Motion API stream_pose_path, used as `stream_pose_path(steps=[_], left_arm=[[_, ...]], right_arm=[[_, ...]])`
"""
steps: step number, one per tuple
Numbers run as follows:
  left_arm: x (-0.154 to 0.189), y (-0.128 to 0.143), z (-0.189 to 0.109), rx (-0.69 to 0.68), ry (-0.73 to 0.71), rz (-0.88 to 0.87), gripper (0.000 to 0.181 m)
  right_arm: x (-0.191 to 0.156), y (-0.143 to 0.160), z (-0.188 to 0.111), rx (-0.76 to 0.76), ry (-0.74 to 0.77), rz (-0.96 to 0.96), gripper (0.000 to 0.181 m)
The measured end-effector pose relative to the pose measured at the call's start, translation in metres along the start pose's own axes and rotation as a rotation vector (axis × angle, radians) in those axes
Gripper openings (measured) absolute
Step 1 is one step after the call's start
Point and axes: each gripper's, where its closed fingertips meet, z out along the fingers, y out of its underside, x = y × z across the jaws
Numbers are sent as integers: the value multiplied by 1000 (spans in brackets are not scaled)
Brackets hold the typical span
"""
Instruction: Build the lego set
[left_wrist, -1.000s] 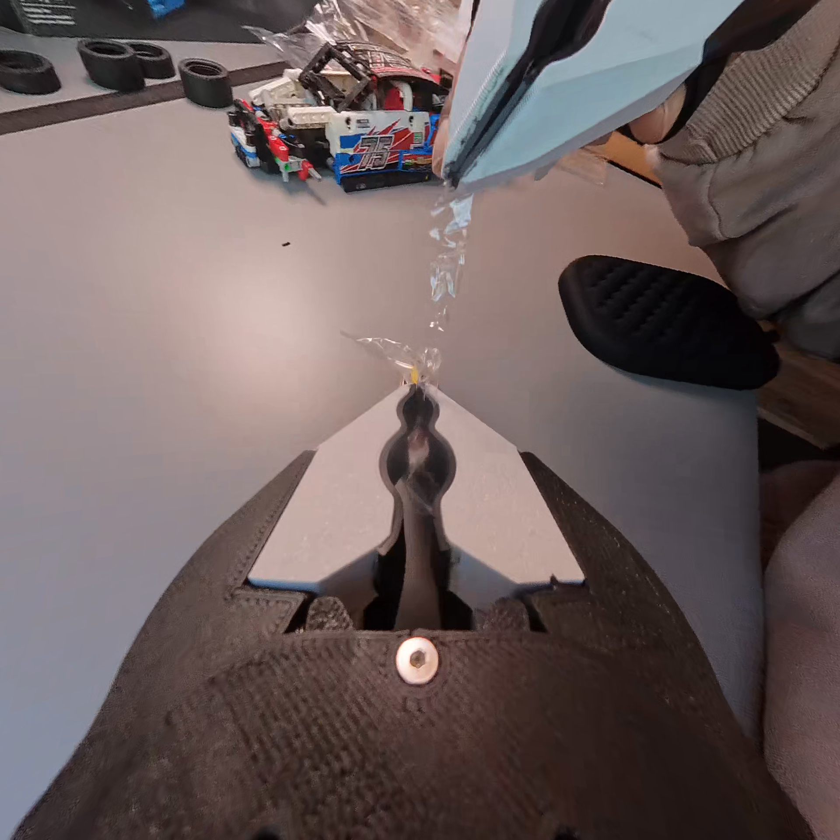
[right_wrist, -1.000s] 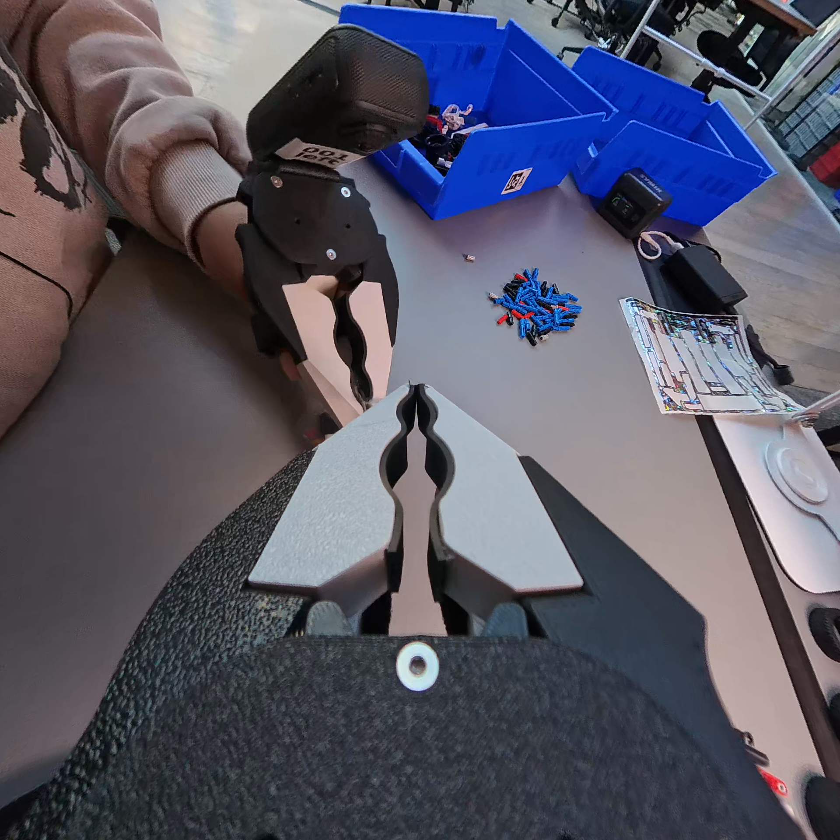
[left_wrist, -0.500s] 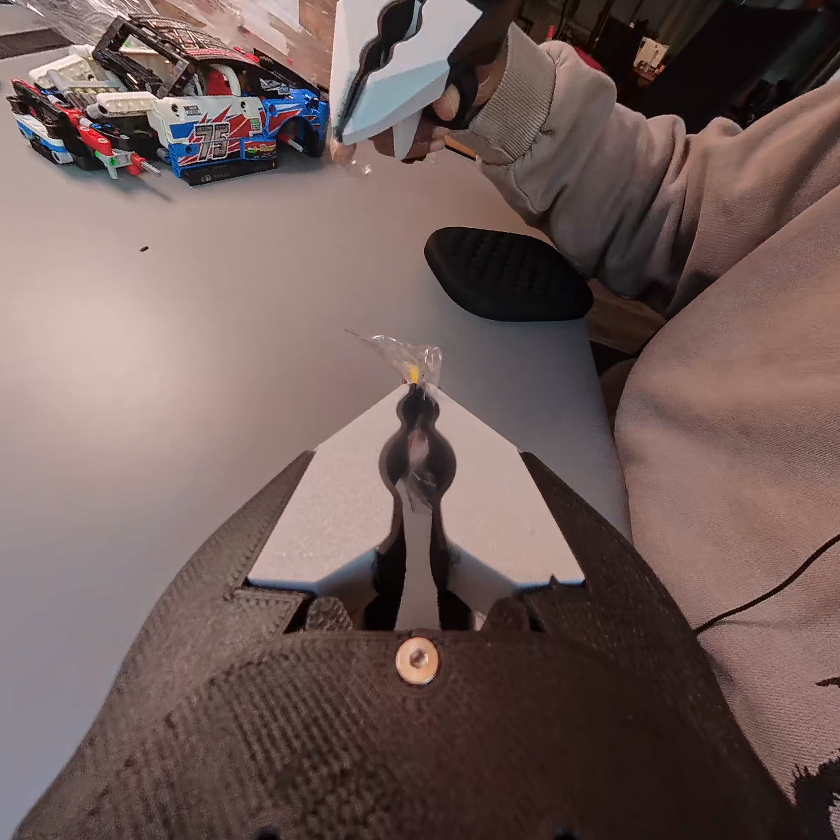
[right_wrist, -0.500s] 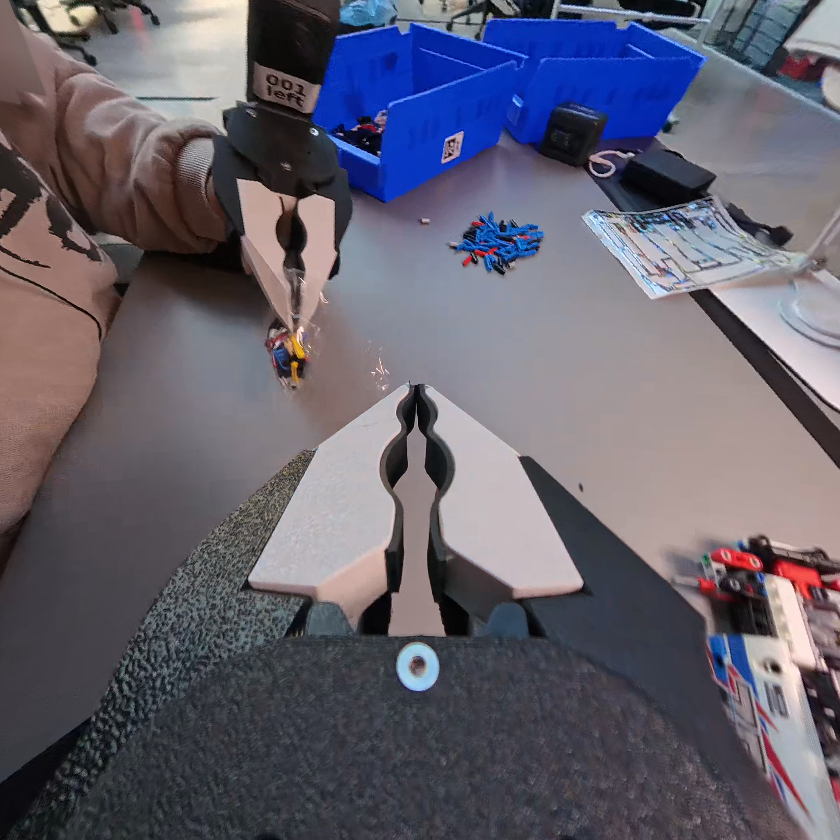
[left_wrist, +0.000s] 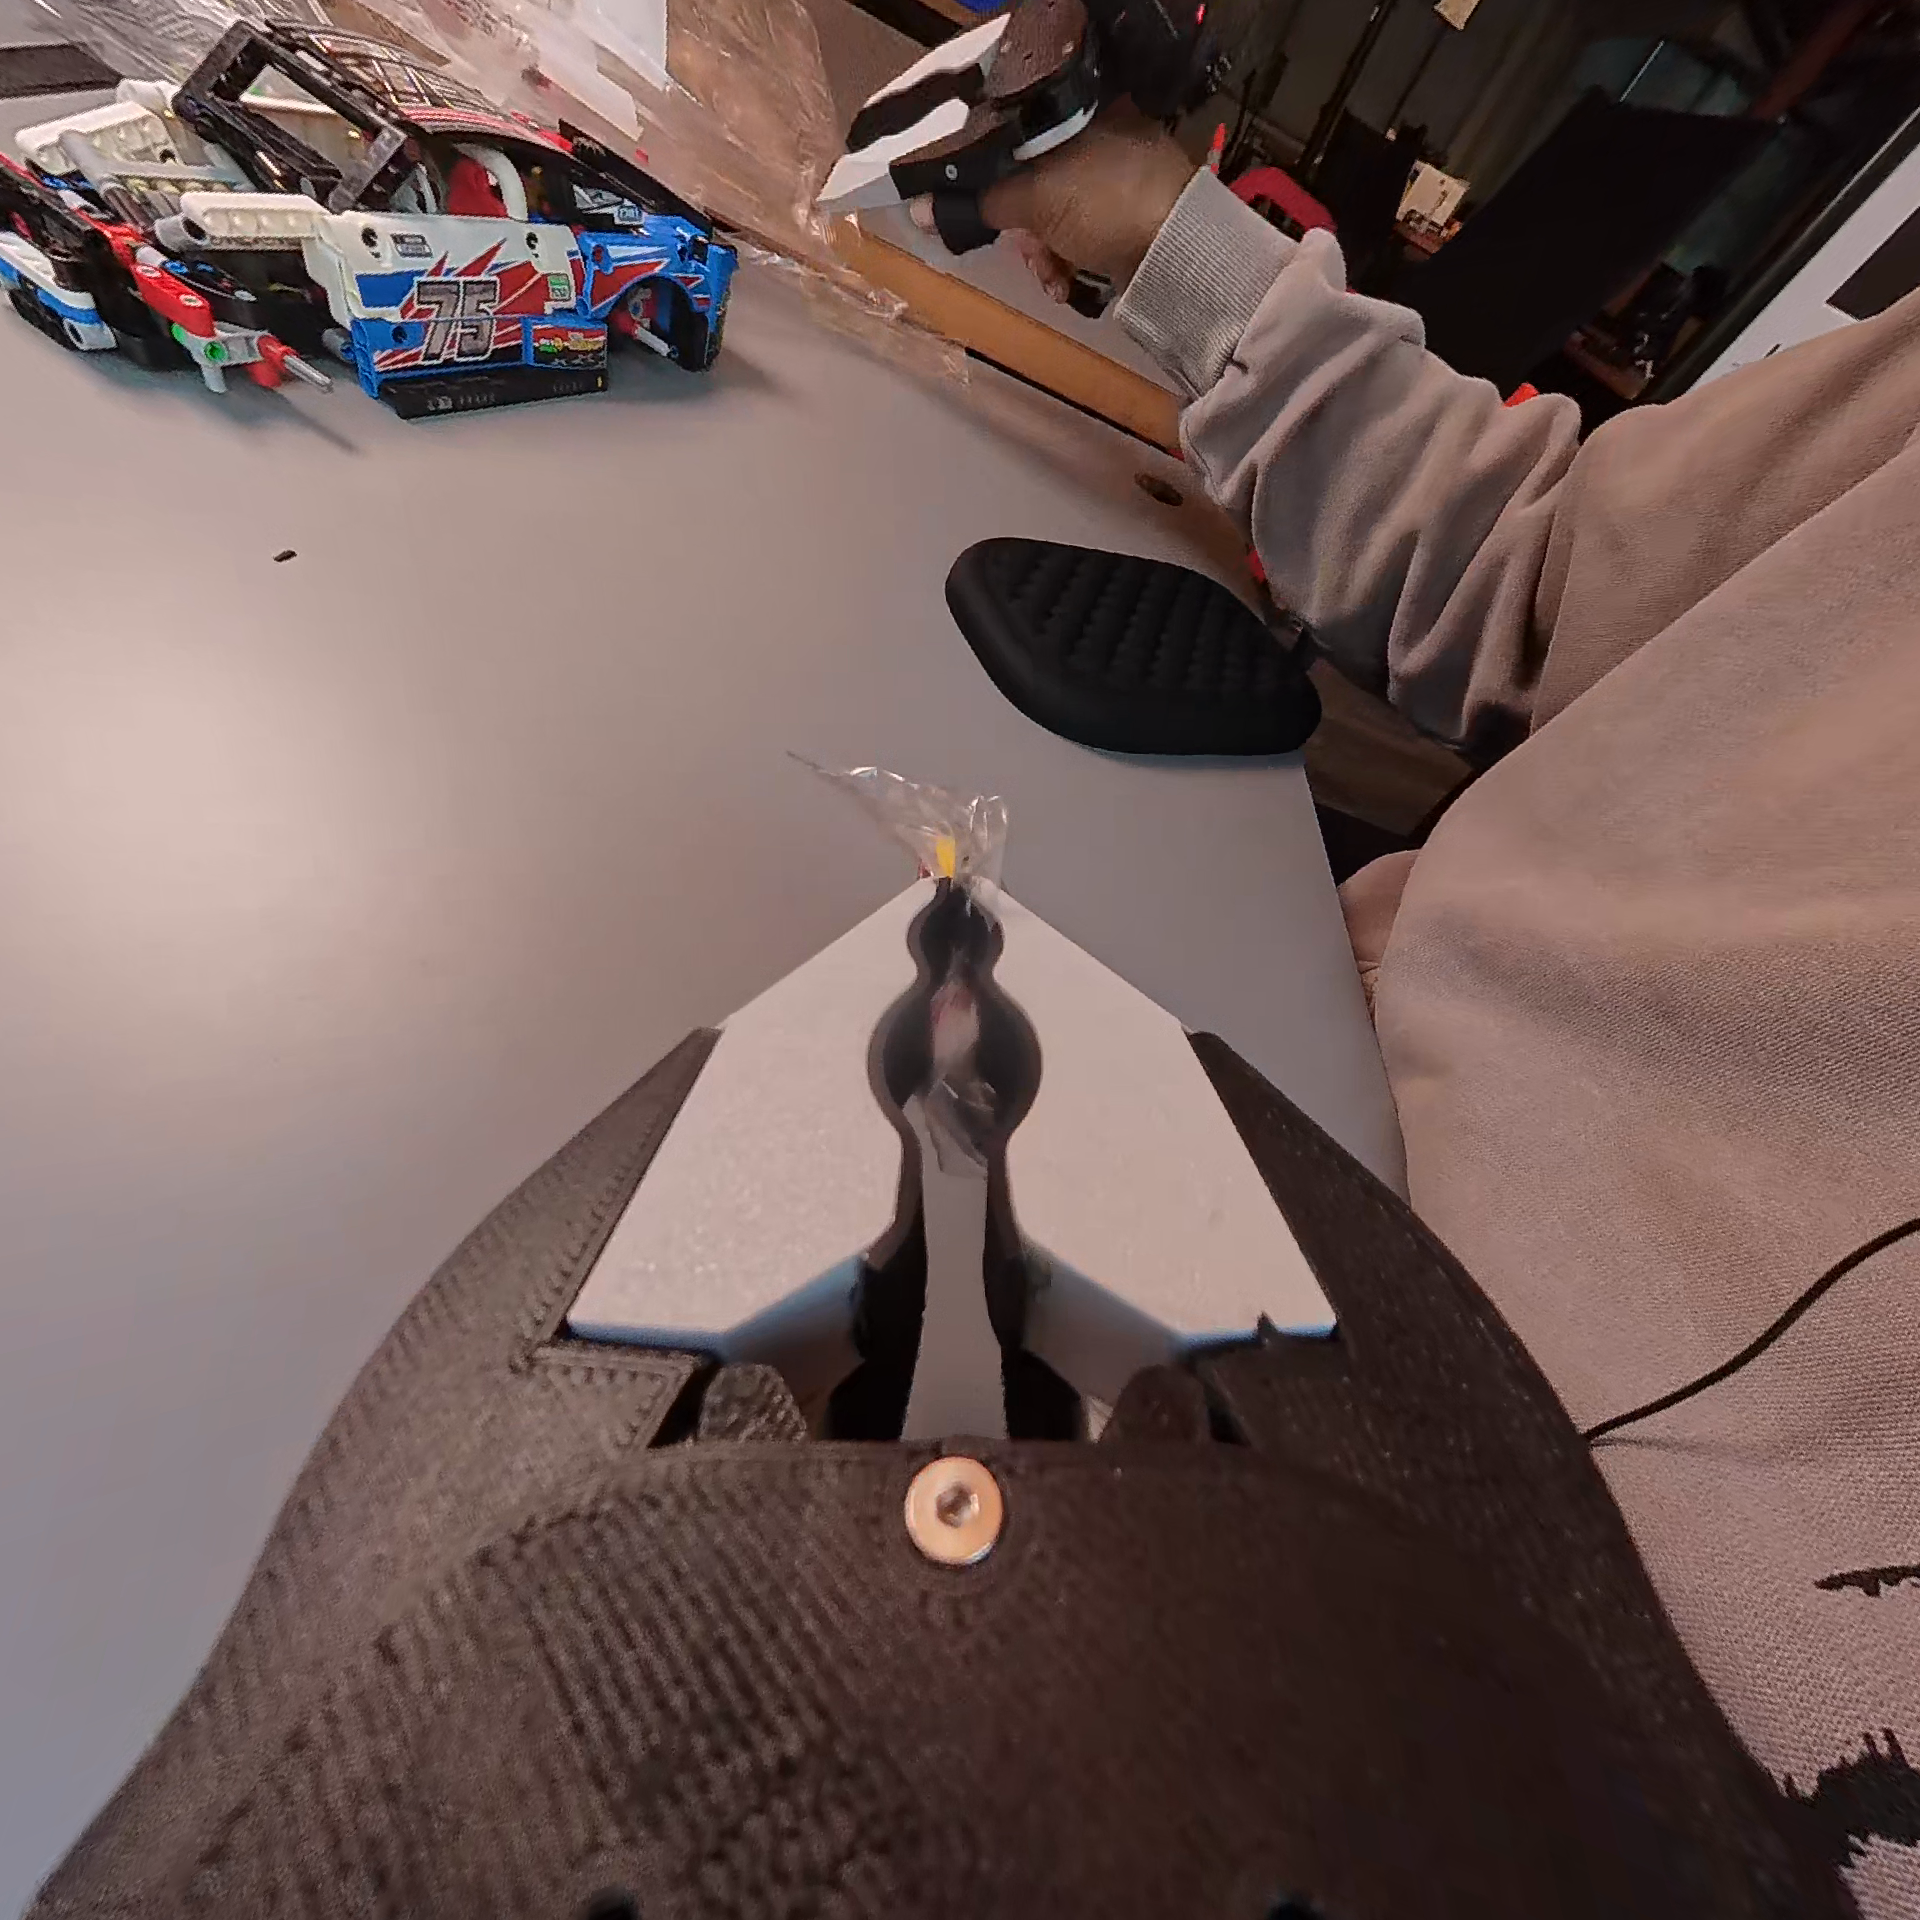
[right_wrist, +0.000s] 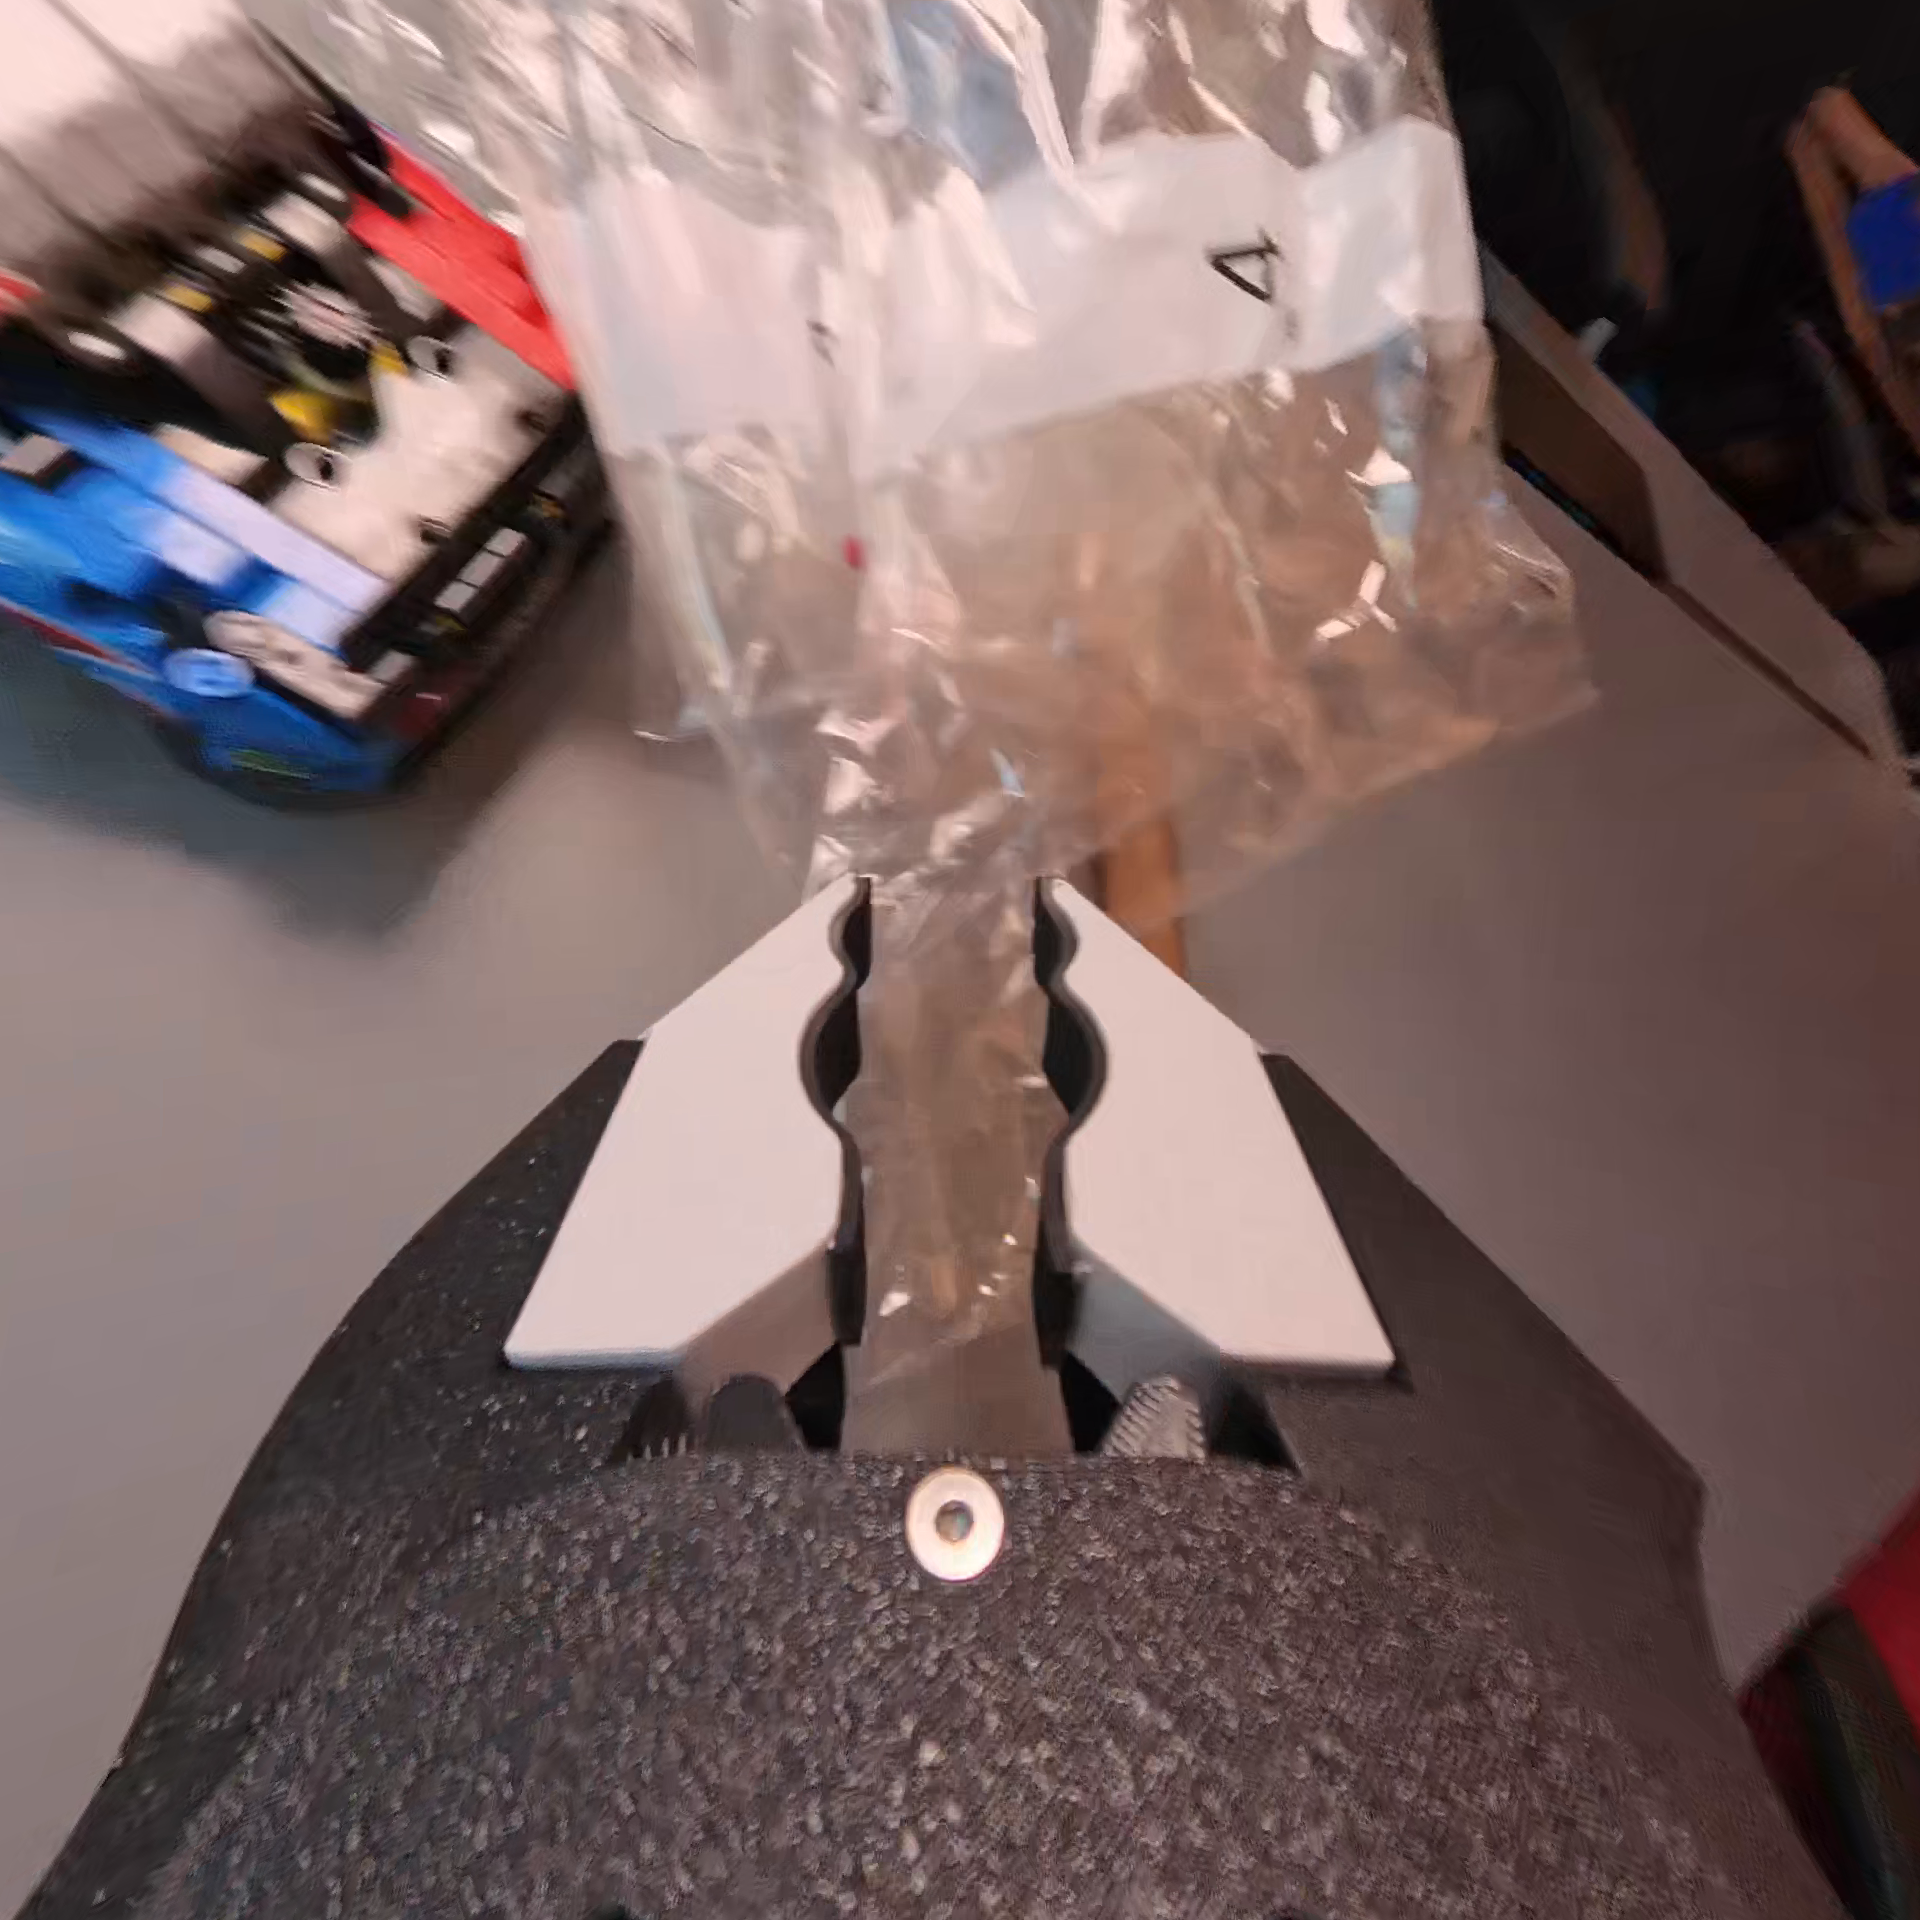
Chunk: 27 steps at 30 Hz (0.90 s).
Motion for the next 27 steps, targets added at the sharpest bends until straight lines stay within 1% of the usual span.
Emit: stream_pose_path(steps=[1,3,6,9,13,14,15,17,19,21,22,24,26,27], left_arm=[[0,1,1,-3,-2,2,0],[1,2,1,-8,-6,0,0],[0,3,2,-15,-10,-6,0],[-1,5,3,-25,-15,-12,0],[-3,6,5,-33,-10,-23,0],[-3,6,5,-35,-9,-25,0],[-3,7,6,-40,-6,-25,0],[-3,7,7,-57,17,-15,0],[-1,2,7,-69,53,8,0],[2,-6,8,-73,100,25,0],[4,-12,7,-70,122,36,0],[11,-21,7,-64,163,72,0],[15,-27,6,-66,186,108,0],[16,-29,6,-64,188,124,0]], right_arm=[[14,5,1,-13,76,3,44],[29,4,-3,14,148,24,51],[36,-5,-12,69,170,71,58],[24,-34,-32,212,121,127,55],[4,-77,-69,378,109,89,43],[-13,-91,-79,441,40,76,38],[-41,-107,-92,516,-96,60,34],[-118,-130,-128,634,-482,-15,30],[-198,-131,-178,702,-883,-151,32],[-264,-114,-225,735,-1212,-321,36],[-288,-107,-242,740,-1327,-382,37],[-324,-101,-261,712,-1506,-408,42],[-348,-100,-270,643,-1658,-387,45],[-356,-100,-272,619,-1721,-365,43]])
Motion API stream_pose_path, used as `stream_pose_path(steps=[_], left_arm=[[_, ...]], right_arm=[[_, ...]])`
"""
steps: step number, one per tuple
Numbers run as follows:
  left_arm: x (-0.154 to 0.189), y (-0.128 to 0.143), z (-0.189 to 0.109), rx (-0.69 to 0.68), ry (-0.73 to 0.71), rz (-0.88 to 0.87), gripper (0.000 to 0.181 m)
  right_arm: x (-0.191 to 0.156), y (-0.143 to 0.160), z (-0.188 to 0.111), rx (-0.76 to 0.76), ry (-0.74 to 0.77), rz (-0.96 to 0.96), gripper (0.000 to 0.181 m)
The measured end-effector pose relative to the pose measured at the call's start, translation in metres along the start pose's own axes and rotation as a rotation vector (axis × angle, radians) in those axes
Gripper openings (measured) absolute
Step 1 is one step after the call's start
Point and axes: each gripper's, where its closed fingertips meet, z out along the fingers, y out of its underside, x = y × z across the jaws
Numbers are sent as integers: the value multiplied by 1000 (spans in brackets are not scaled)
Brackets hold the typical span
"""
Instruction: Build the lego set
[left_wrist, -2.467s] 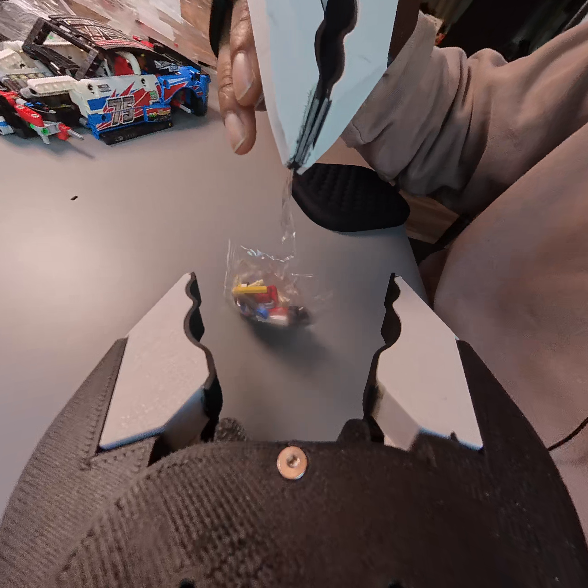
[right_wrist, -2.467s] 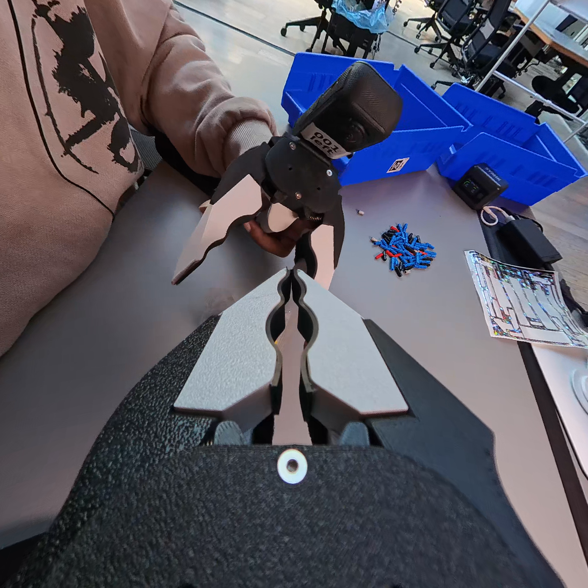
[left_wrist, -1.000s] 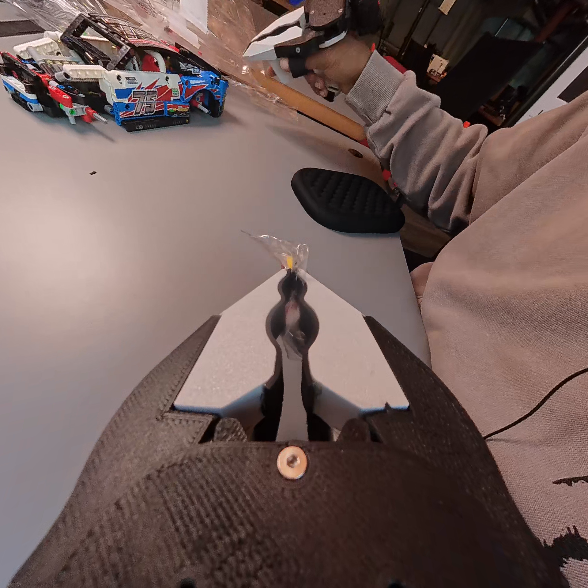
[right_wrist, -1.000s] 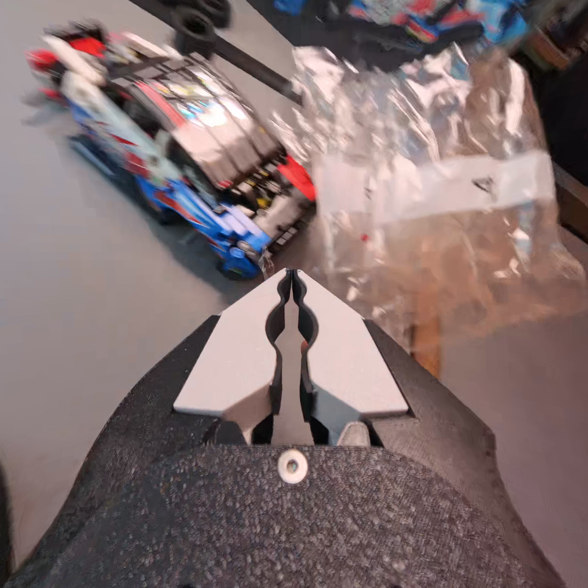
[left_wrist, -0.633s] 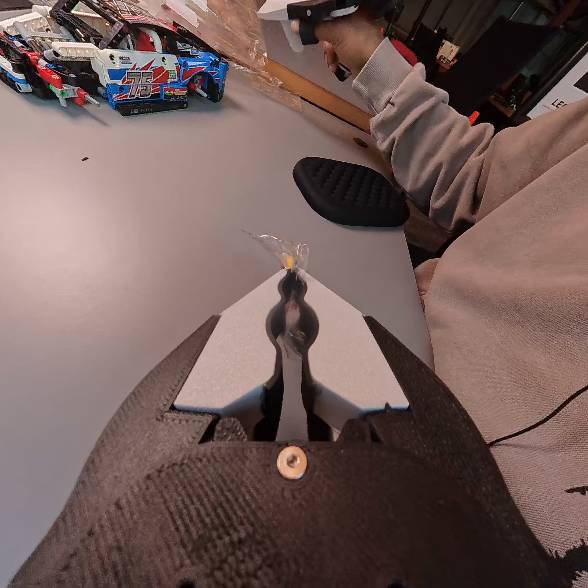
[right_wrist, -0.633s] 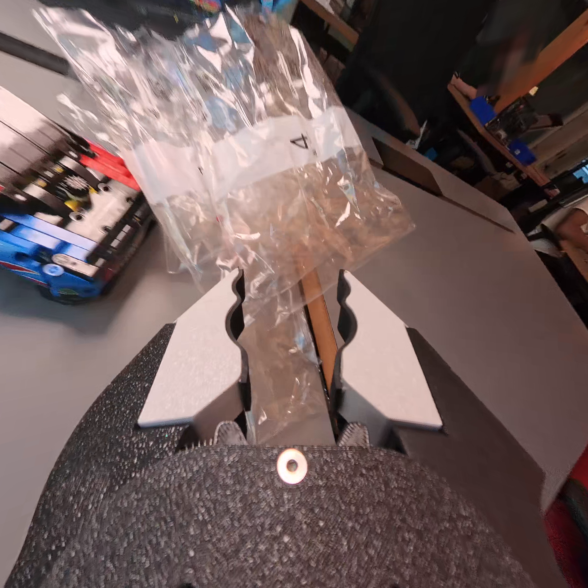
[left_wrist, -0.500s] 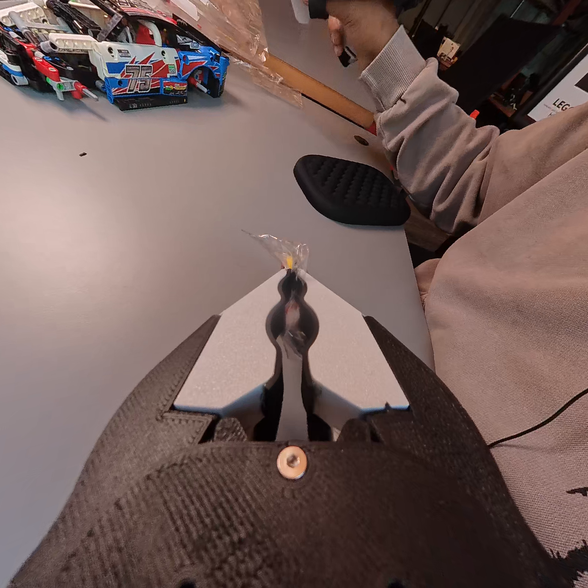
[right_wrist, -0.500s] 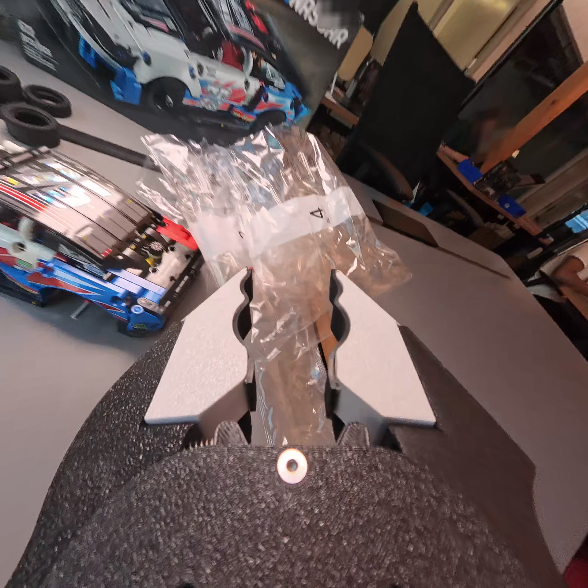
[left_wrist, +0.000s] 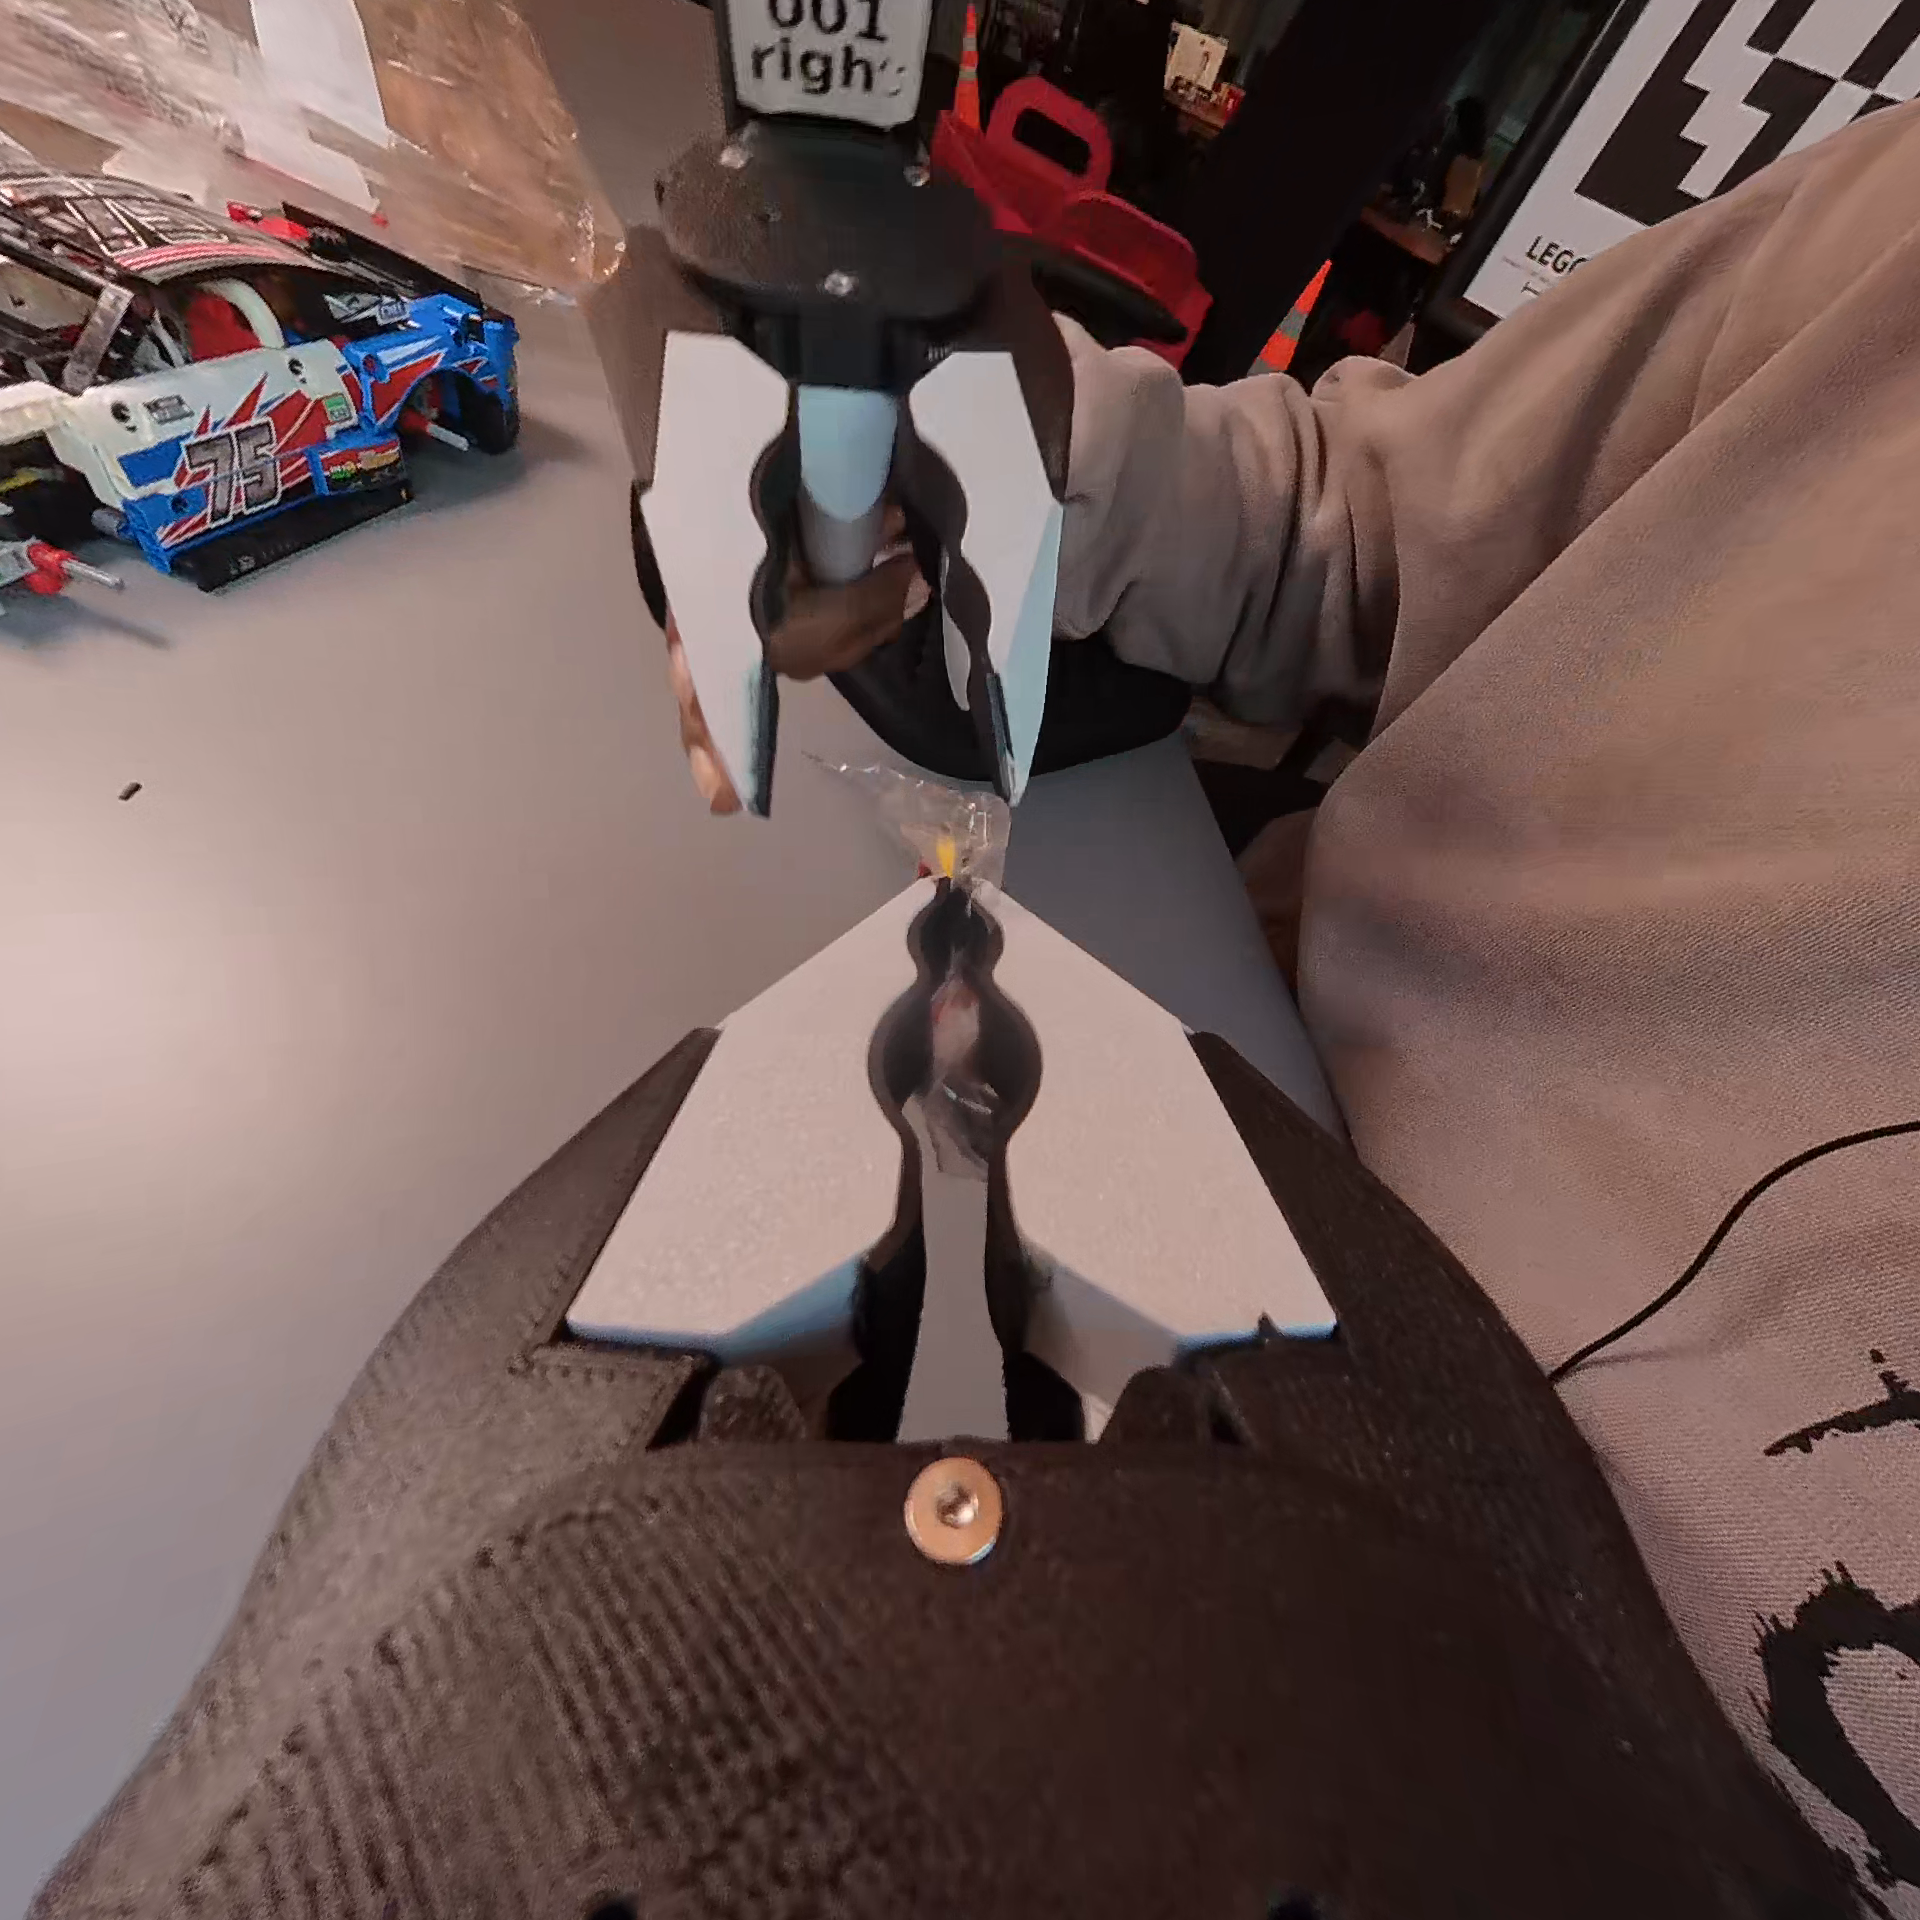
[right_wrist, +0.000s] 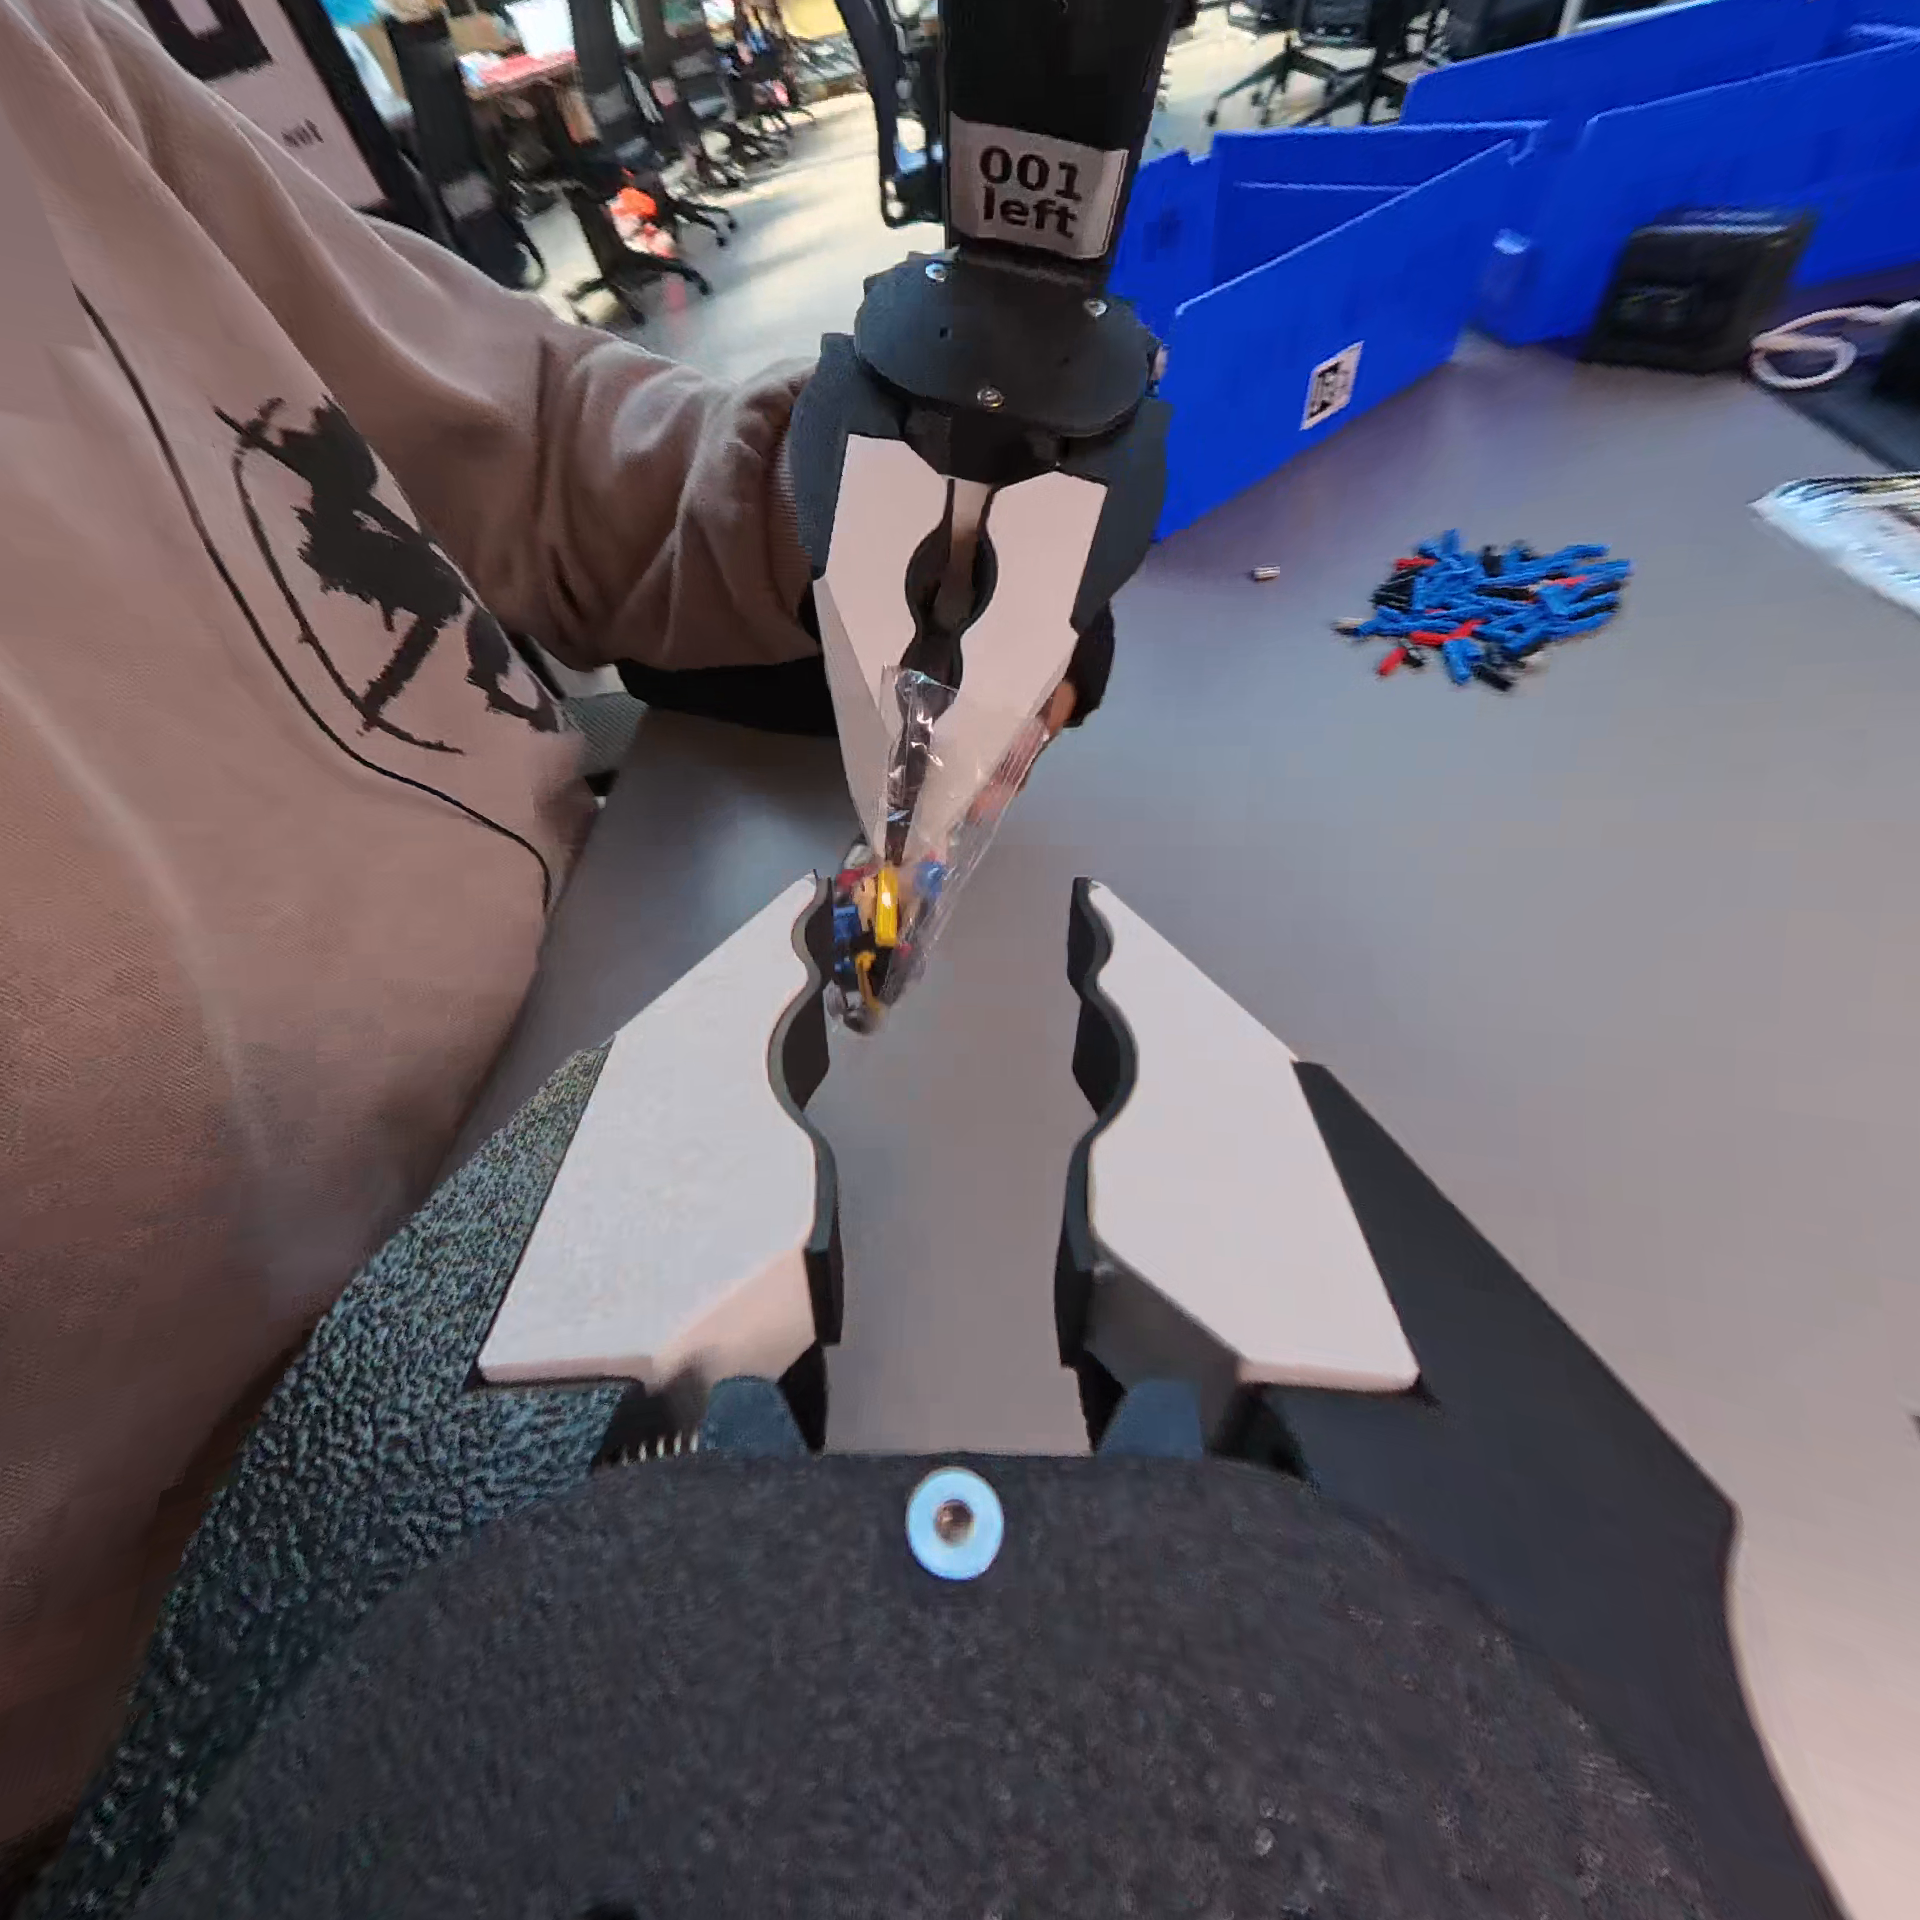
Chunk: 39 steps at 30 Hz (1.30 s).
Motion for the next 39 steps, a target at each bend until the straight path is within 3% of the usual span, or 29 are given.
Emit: stream_pose_path(steps=[1,4,7,10,15,19,24,27,29,31,35,39], left_arm=[[0,-1,0,7,1,8,0],[-2,4,-4,26,4,-6,0],[-24,8,-22,91,-61,-68,1],[-42,14,-36,176,-40,-233,3],[-58,17,-32,181,-52,-291,26],[-99,11,-33,197,-186,-330,8],[-150,-6,-52,259,-256,-535,6],[-179,-8,-62,282,-287,-665,6],[-195,-7,-68,315,-304,-740,6],[-207,-6,-74,360,-314,-804,6],[-216,-3,-73,389,-300,-847,6],[-219,-12,-67,458,-226,-901,6]], right_arm=[[-3,-1,7,17,-57,37,39],[-5,-3,15,69,-153,76,0],[17,-4,7,142,-73,108,0],[37,-1,-3,200,3,184,0],[58,-6,-5,255,62,275,0],[93,-14,-12,278,142,350,0],[159,-3,-19,166,376,402,0],[196,3,-25,73,548,303,0],[212,3,-32,19,646,167,11],[213,3,-35,-21,692,-2,24],[201,19,-18,-170,731,-347,30],[208,38,-1,-334,836,-500,33]])
